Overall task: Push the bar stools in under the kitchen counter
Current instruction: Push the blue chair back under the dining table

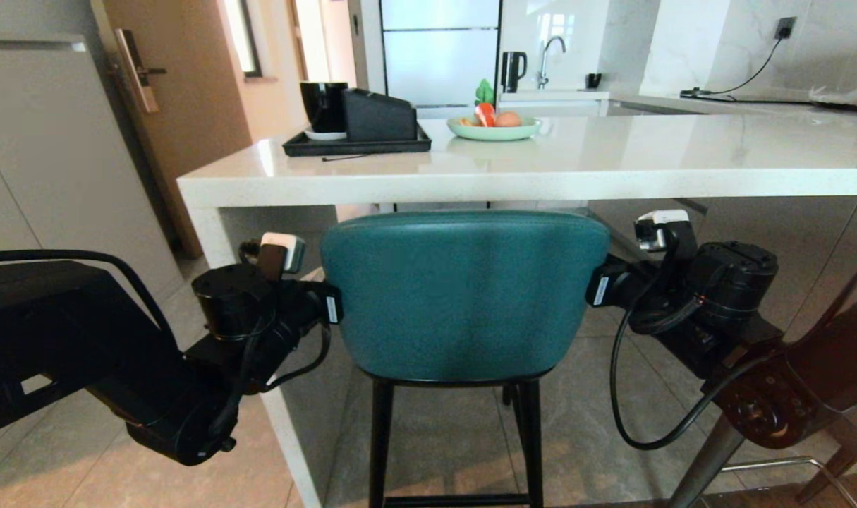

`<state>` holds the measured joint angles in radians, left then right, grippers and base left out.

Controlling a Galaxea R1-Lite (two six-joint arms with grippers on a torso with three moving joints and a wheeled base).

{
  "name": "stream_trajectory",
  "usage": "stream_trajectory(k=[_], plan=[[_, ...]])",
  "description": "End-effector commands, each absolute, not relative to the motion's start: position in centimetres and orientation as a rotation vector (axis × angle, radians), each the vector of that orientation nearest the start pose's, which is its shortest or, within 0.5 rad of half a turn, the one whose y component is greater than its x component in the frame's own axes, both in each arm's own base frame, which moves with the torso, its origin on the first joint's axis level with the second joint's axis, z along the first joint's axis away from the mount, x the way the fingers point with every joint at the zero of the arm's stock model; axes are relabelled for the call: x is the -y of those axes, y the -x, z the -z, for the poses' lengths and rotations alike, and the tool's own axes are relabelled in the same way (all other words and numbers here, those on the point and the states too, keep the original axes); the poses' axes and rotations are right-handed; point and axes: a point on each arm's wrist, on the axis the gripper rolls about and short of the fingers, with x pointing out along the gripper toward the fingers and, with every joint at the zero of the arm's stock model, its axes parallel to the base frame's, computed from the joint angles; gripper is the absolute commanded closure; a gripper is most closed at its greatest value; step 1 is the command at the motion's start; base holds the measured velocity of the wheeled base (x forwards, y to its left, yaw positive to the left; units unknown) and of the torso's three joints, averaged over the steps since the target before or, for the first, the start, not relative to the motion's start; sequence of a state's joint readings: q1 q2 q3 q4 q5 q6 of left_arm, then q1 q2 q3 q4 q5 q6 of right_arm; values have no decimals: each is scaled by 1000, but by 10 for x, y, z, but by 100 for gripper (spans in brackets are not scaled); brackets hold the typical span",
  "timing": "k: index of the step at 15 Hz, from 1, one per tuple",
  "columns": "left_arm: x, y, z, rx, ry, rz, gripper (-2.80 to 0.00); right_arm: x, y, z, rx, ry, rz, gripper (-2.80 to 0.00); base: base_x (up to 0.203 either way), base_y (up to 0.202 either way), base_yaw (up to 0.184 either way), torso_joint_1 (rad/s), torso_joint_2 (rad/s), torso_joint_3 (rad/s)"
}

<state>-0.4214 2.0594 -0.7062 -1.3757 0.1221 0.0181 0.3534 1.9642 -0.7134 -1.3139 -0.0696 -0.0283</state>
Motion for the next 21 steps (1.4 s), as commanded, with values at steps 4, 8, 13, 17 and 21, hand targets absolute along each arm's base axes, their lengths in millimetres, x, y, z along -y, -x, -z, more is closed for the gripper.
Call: stream_trajectory(k=[4,8,13,17,21], plan=[[132,-333,-115,41,-8,262,0,-126,-344,-139,85,14,-280,0,0,0,0,0,0,0],[124,-341,-113,41,-11,238,0,-129,-344,-139,84,14,-284,0,0,0,0,0,0,0],[126,-351,-114,51,-9,234,0,-134,-344,-138,83,13,-285,0,0,0,0,0,0,0],[123,-357,-113,47,-11,220,0,-137,-351,-137,91,11,-282,0,0,0,0,0,0,0],[123,-361,-112,51,-10,219,0,-138,-352,-139,100,8,-274,0,0,0,0,0,0,0]])
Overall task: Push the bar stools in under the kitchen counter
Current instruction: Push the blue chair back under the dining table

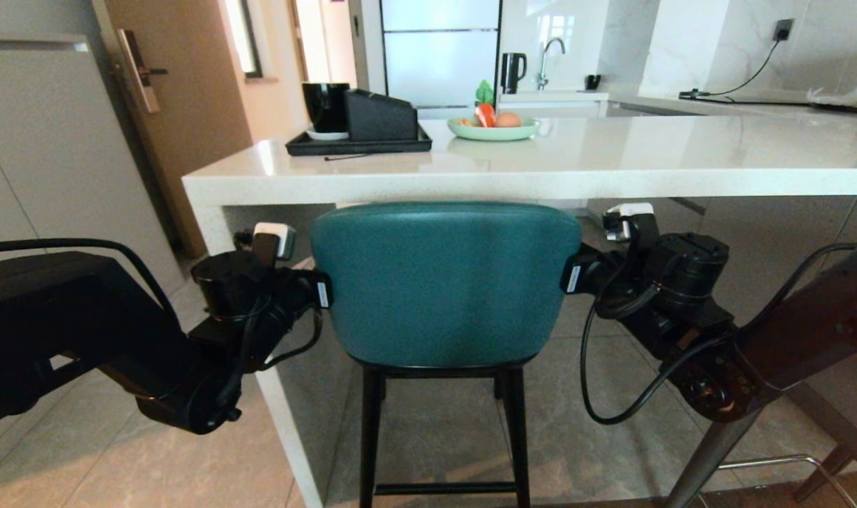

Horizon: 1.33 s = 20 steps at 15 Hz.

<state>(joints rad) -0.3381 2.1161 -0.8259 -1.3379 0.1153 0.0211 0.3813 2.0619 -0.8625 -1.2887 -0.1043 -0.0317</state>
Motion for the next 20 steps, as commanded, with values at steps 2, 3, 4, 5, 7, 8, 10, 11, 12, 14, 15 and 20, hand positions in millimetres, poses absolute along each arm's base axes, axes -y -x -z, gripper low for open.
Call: stream_trajectory(k=[2,3,4,5,7,8,10,11,12,14,15,20], plan=[[120,-363,-112,51,-10,209,0,-139,-352,-138,97,8,-272,0,0,0,0,0,0,0],[119,-363,-112,52,-10,207,0,-138,-352,-137,97,7,-272,0,0,0,0,0,0,0],[118,-361,-114,55,-10,207,0,-138,-351,-138,96,7,-272,0,0,0,0,0,0,0],[119,-357,-115,55,-8,210,0,-138,-349,-139,98,7,-271,0,0,0,0,0,0,0],[117,-350,-118,51,-7,213,0,-135,-346,-142,102,6,-269,0,0,0,0,0,0,0],[116,-347,-120,52,-6,212,0,-132,-344,-144,101,7,-263,0,0,0,0,0,0,0],[112,-344,-125,62,-2,202,0,-122,-343,-147,108,5,-240,0,0,0,0,0,0,0],[110,-343,-128,70,0,199,0,-117,-344,-148,111,4,-224,0,0,0,0,0,0,0],[107,-341,-129,68,-1,192,0,-111,-344,-151,116,3,-209,0,0,0,0,0,0,0],[103,-335,-130,60,-1,190,0,-99,-341,-154,116,4,-182,0,0,0,0,0,0,0],[102,-332,-130,54,-2,190,0,-94,-338,-154,111,5,-173,0,0,0,0,0,0,0],[86,-303,-133,20,6,174,0,-62,-314,-156,88,2,-108,0,0,0,0,0,0,0]])
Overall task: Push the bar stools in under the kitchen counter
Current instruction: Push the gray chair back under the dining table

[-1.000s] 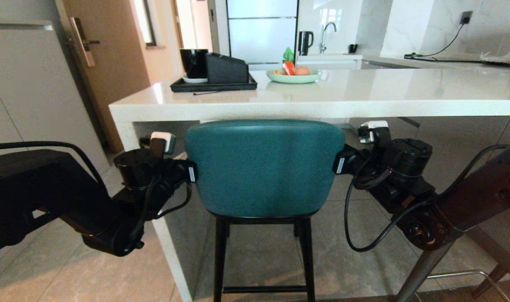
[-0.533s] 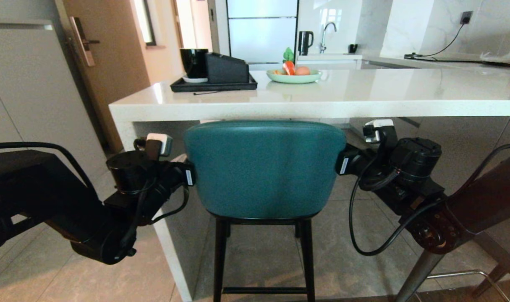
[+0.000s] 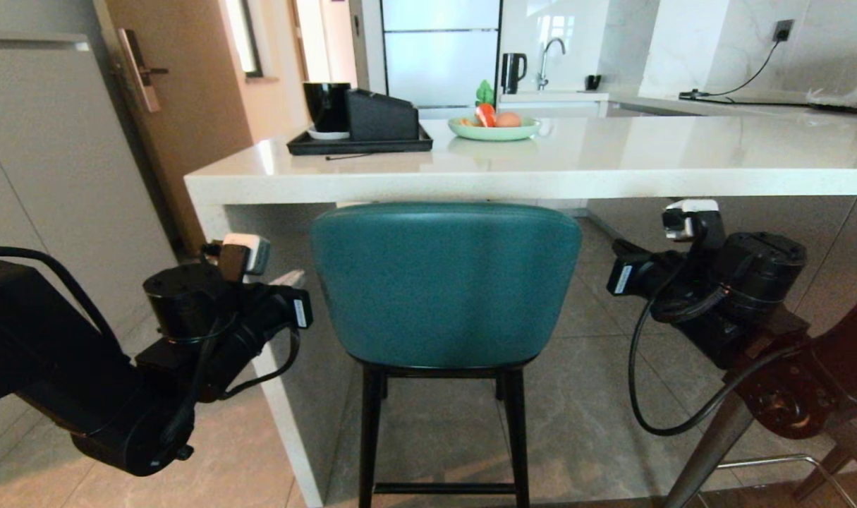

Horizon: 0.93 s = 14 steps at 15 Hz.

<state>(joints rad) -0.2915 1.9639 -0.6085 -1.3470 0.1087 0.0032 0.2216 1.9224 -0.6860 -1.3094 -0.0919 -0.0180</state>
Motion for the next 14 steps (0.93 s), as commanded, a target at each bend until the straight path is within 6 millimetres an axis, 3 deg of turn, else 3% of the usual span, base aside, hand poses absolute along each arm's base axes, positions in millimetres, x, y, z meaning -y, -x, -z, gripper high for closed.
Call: stream_trajectory(k=[1,9,14], plan=[[83,-294,-142,41,23,175,0,-58,-303,-162,93,-16,-107,0,0,0,0,0,0,0],[57,-191,-181,156,84,232,0,-36,-192,-201,220,-79,-111,0,0,0,0,0,0,0],[37,-136,-194,239,110,209,0,-20,-114,-220,263,-86,-92,0,0,0,0,0,0,0]])
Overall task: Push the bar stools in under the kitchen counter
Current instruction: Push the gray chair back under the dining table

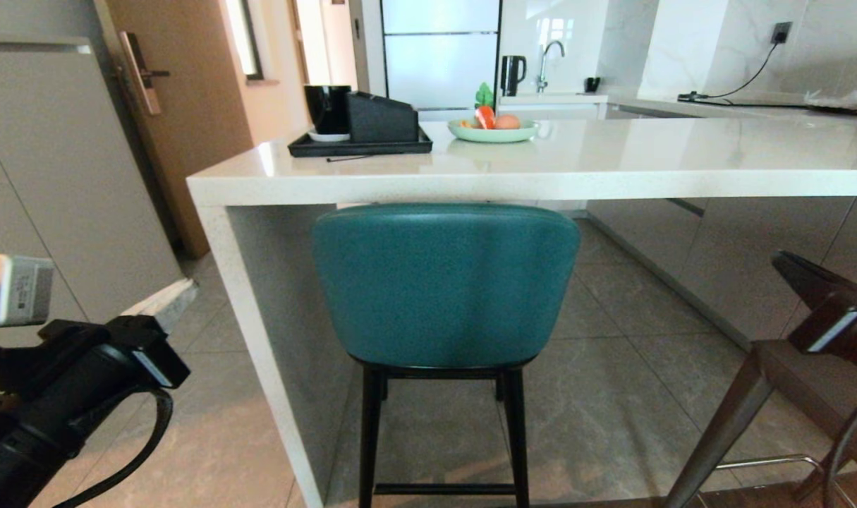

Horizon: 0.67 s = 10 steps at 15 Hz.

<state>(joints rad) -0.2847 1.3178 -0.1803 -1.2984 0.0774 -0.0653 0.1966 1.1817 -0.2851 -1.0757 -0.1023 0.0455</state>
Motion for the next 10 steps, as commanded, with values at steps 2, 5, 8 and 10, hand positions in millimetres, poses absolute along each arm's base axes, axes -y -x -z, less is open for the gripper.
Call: stream_trajectory(k=[2,5,8,10], plan=[[29,-107,-199,240,111,208,0,-13,-82,-214,239,-86,-48,0,0,0,0,0,0,0],[17,-75,-194,172,96,179,0,-3,-45,-201,208,-78,17,0,0,0,0,0,0,0],[8,-50,-188,221,98,121,0,3,-15,-185,179,-49,129,0,0,0,0,0,0,0],[4,-34,-180,255,98,101,0,3,6,-173,176,-32,126,0,0,0,0,0,0,0]])
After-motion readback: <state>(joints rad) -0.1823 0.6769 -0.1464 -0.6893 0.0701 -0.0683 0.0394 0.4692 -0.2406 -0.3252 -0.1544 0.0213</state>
